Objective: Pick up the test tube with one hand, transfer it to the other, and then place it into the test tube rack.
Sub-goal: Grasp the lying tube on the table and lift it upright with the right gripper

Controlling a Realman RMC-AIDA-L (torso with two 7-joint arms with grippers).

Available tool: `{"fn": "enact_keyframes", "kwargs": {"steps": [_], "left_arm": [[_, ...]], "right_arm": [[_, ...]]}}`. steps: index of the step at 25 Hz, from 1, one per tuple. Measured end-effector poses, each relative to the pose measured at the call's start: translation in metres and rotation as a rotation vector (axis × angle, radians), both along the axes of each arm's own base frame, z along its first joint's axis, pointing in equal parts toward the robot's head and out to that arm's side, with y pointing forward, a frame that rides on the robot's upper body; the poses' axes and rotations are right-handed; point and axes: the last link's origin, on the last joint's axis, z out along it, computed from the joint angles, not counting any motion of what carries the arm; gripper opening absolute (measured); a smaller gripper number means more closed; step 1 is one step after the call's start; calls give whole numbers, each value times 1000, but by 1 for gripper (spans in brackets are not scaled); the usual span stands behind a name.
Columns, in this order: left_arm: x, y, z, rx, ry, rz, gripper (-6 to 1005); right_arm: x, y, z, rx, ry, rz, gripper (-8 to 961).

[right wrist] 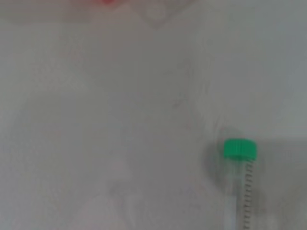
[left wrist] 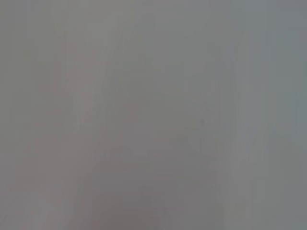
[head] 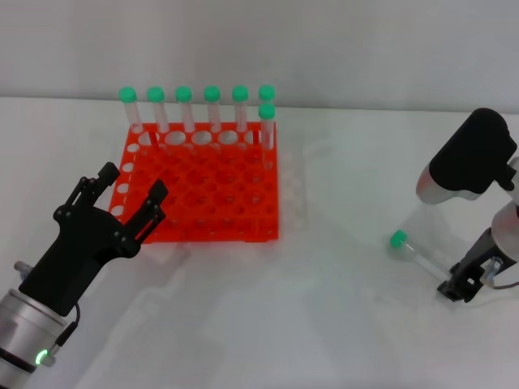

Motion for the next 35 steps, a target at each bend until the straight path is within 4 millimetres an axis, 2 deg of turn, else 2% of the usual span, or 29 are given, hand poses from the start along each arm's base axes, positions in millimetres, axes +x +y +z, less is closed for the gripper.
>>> {"fn": "enact_keyframes", "kwargs": {"steps": [7,13,27,30,31,35], "left_arm": [[0,1,1,1,2,-2,797],[1,2,1,3,2,-8,797],[4,5,2,8,-2,-14,795],[4,5,2,7,-5,-14,795],[4,5,1,5,-7,-15,795],[8,6,0,-3,-13,-32,795]], "right_arm": [[-4,3,0,8,3,8,284],[-2,4,0,7,-2,-1,187],[8,6,4,25,29,-7,187],[4,7,9,46,46,12,187],[-2,7,20,94,81,47,187],[-7,6,34,146,131,97,187]]}}
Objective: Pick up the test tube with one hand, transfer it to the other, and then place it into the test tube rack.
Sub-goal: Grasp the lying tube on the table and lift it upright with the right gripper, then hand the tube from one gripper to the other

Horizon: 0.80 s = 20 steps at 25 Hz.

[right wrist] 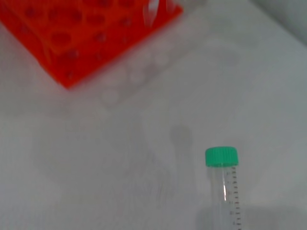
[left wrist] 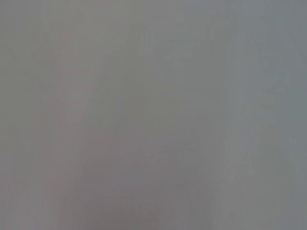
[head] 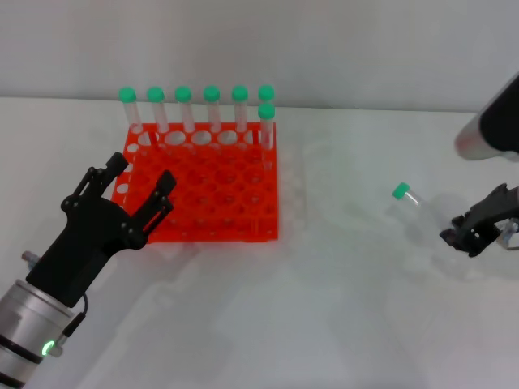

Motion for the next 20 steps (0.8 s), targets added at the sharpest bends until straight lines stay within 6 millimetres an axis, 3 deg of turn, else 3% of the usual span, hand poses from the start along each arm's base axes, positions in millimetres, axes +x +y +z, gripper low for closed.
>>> {"fn": "enact_keyframes", "kwargs": {"steps": [10,14,20], "left_arm": [[27,13,-11,-181,-127,-88,794],[45,24,-17,-294,-188,-135,794],[55,40,-20,-492,-308,-92,793]], "right_arm": [[1,-11,12,65,240,213,187],[14,-12,6,117,324,312,188],[24,-13,-7,129,472,374,188]]}}
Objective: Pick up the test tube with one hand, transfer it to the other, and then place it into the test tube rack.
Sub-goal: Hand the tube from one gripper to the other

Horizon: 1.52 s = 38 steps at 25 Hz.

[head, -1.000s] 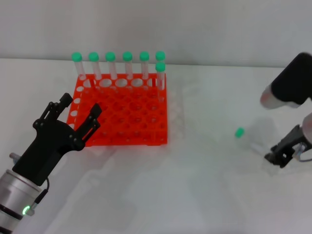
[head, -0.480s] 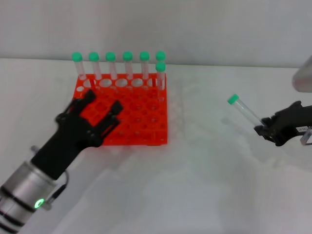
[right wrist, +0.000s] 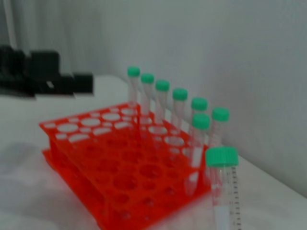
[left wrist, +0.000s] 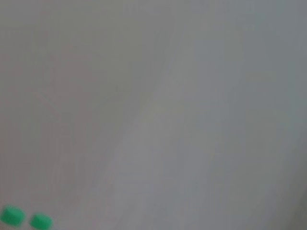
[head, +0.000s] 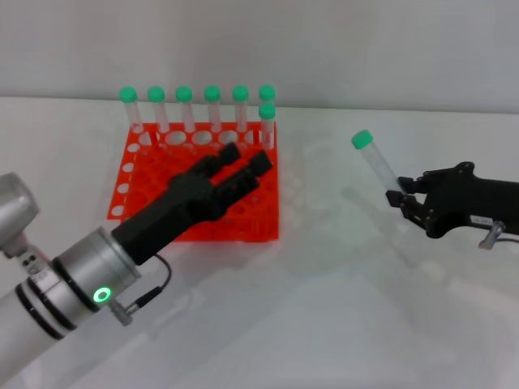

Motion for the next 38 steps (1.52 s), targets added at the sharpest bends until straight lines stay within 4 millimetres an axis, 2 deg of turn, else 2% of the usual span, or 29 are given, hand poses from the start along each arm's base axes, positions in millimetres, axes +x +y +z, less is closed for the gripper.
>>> {"fn": "enact_keyframes", "kwargs": {"steps": [7,18,29,38], "left_arm": [[21,18,-13,-150,2,-4,793],[42,41,-34,-245,119,1,792],[62,43,-44,-260,168,-82,791],[63,41,-50,-233,214,-102,790]], "right_arm": [[5,-3,-12,-9,80,64,188],[-5,-13,-16,-43,118,179,188],[-9,-10,-17,-42,97,209,187],[-6,-5,-14,-4,85,190,187]]}}
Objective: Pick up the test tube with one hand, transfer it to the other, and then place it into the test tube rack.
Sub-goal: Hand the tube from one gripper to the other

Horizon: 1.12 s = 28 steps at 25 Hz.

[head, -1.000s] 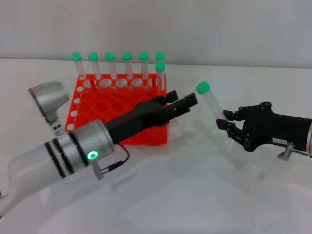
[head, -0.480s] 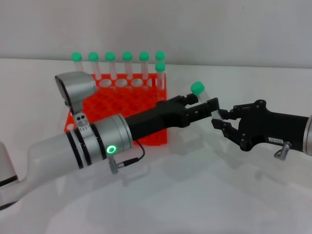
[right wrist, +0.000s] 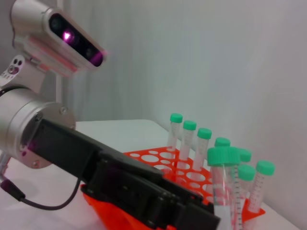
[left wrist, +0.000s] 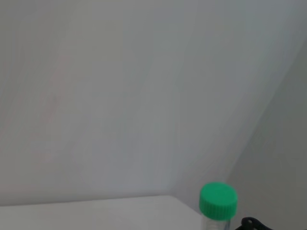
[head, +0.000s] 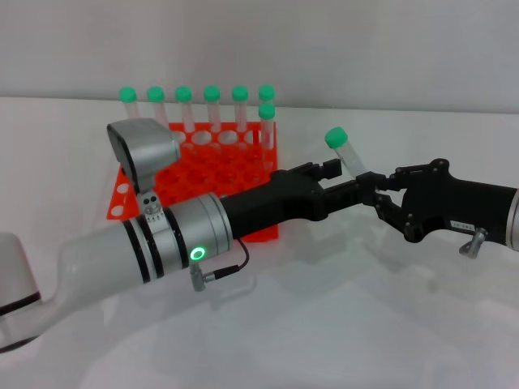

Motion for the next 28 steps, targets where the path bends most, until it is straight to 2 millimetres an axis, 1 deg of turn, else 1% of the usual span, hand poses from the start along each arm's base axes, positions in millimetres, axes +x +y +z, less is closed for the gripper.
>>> {"fn": "enact_keyframes", "kwargs": {"steps": [5,11,16,28], "left_arm": [[-4,-4,2,41,-5,-13,790],[-7,-8,3,69,-2,-22,567],[-7,-7,5,83,-9,-20,526],[-7,-7,4,77,2,-28,502]], "right_arm": [[4,0,1,7,-12,-3,188],[4,-4,-3,-4,-27,22,187],[3,-7,-7,-16,-34,45,188],[0,-8,-7,-11,-22,61,187]]}}
